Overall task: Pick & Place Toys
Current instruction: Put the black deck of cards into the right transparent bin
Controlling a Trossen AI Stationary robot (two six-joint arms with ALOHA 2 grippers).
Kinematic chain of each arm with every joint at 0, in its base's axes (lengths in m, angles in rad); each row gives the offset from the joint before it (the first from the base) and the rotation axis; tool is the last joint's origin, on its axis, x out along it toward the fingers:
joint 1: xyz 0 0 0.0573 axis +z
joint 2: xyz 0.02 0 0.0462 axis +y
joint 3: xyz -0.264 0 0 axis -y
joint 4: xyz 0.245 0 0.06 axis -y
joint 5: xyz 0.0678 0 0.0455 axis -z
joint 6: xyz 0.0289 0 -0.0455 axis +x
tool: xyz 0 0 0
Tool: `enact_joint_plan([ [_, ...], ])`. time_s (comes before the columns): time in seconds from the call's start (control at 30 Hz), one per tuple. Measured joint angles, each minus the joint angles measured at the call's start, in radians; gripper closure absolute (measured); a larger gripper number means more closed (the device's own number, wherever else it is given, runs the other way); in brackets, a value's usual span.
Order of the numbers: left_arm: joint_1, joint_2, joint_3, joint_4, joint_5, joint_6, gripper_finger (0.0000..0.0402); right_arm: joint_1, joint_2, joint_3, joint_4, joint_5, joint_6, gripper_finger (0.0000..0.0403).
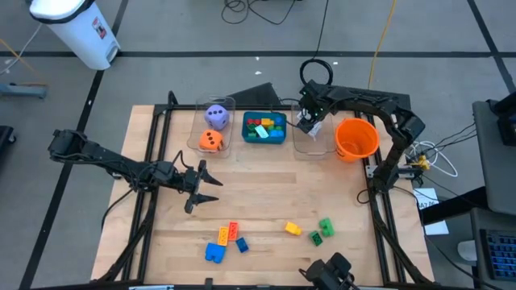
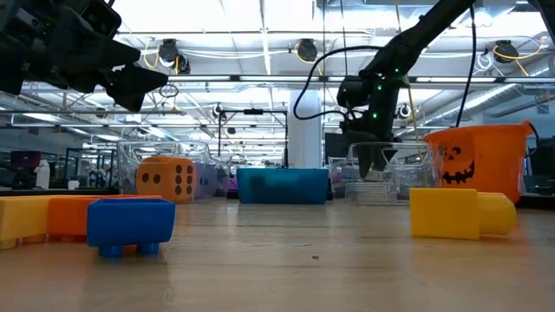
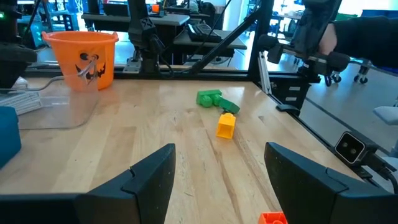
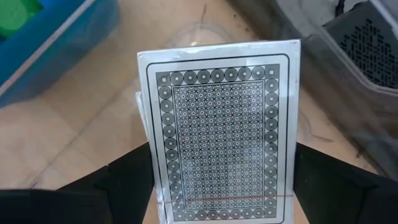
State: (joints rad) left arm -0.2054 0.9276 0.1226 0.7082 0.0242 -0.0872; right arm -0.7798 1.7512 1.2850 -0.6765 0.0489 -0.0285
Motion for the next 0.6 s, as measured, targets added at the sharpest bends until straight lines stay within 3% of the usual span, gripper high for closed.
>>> enact_joint_plan([
  [0.6, 0.000, 0.000, 0.000, -0.002, 0.001, 0.003, 0.0149, 0.001, 0.000, 0.000, 0.014, -0.001, -0.018, 0.0095],
])
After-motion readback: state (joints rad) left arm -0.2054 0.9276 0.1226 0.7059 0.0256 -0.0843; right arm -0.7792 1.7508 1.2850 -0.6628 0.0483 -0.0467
